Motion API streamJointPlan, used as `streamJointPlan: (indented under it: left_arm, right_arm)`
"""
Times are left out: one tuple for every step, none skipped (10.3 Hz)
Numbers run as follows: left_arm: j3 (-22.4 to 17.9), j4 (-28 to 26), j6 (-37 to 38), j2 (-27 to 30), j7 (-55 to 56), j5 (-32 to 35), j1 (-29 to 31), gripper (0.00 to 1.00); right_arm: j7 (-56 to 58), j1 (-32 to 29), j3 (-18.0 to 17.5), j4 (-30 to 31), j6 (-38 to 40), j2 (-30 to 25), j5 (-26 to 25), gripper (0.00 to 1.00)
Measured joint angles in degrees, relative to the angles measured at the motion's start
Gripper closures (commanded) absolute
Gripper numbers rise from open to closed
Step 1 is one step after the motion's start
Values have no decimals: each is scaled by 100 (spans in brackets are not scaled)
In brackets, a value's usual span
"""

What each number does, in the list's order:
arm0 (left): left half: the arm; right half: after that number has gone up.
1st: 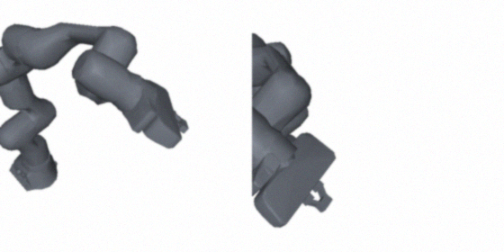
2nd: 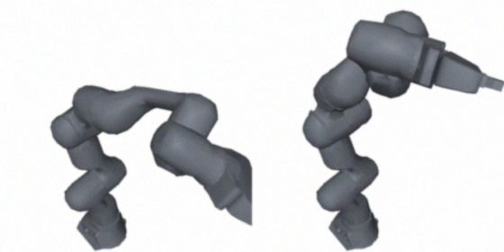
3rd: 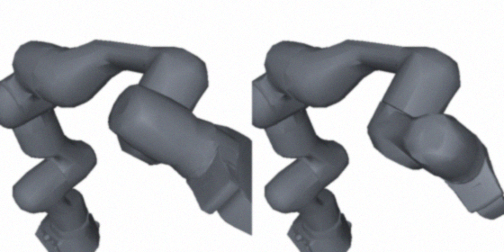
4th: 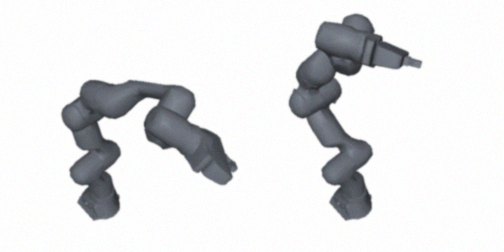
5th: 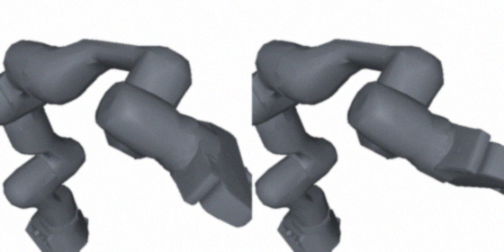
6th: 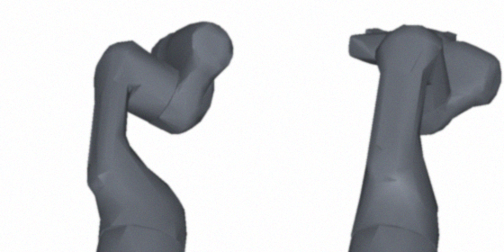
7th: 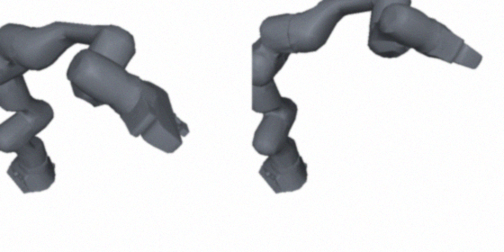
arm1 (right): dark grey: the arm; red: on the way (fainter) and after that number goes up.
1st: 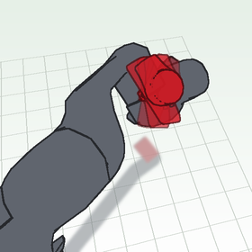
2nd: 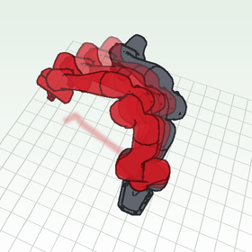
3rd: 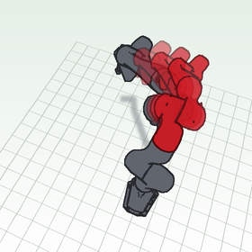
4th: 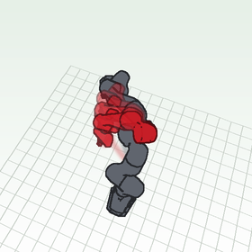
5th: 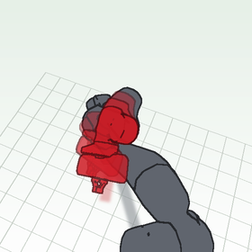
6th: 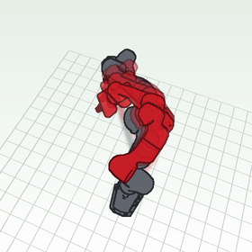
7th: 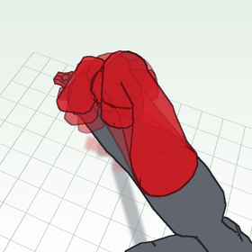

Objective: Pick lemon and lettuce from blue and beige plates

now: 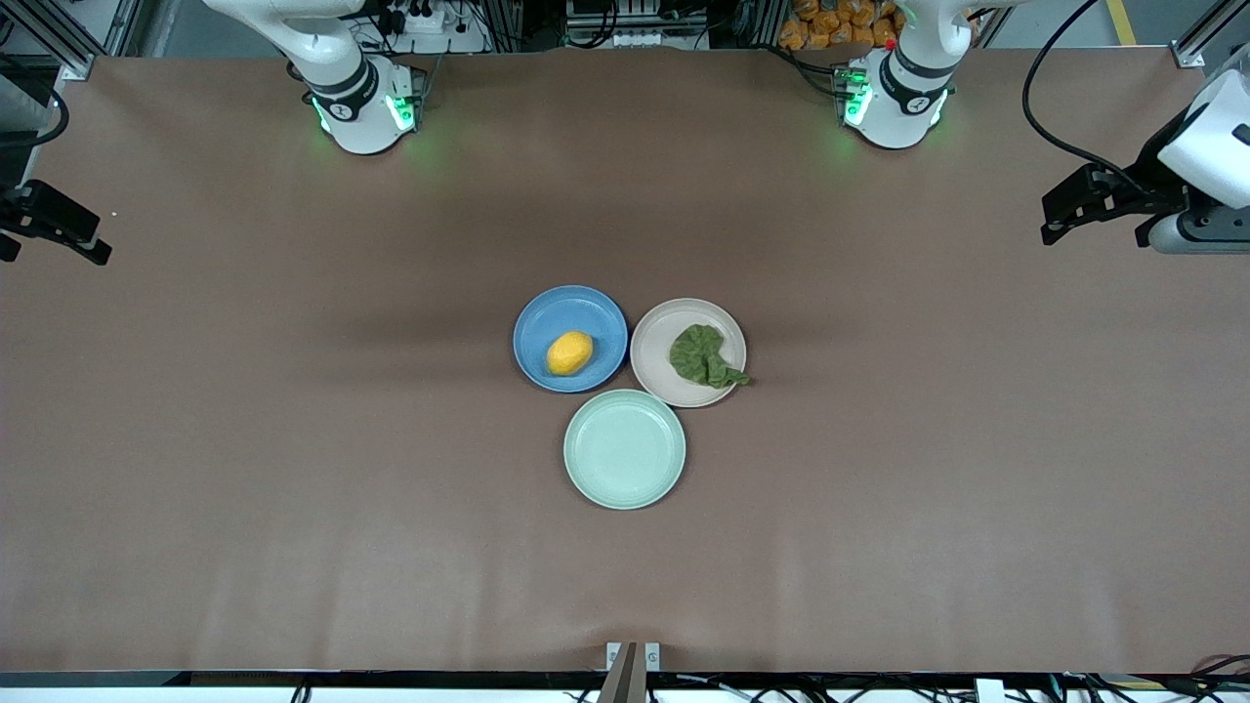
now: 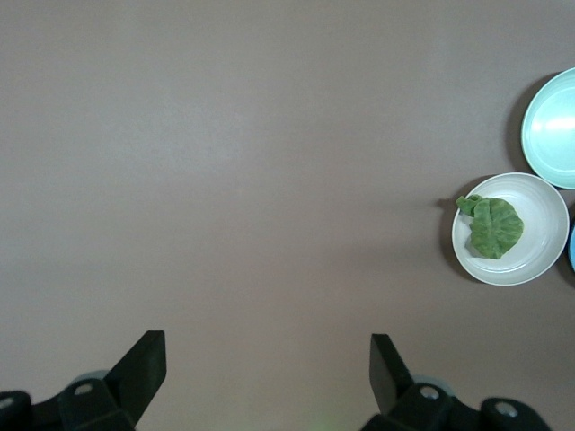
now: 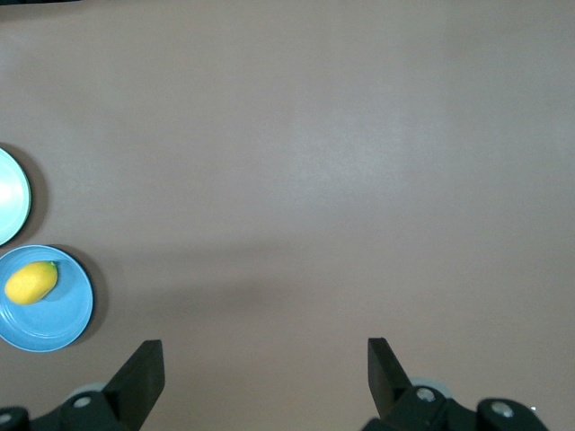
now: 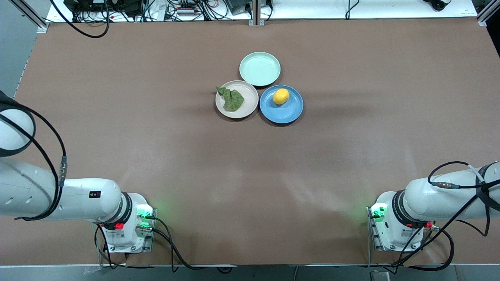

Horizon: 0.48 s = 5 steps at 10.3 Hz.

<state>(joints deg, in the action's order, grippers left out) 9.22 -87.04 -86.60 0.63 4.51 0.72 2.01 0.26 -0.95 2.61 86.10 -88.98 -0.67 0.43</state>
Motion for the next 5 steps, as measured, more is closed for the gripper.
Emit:
streamJointPlan:
  left_arm:
    - [1,0,22,0,0,0,-2,0]
    - [1,0,60,0,0,0,-8,0]
    - [8,0,82,-1,0,-7,-21,0]
    - [34,-1,102,-10,7,-56,-43,0]
    - [90,-11,121,-34,55,-122,-57,0]
  right_arm:
    - [0,0,0,0,2,-1,0,0]
    - [0,0,0,0,12,-3,0,0]
    - [0,-1,0,0,30,-5,0,0]
    - [0,-1,0,0,44,-7,0,0]
    - [0,-2,0,0,61,-10,0,0]
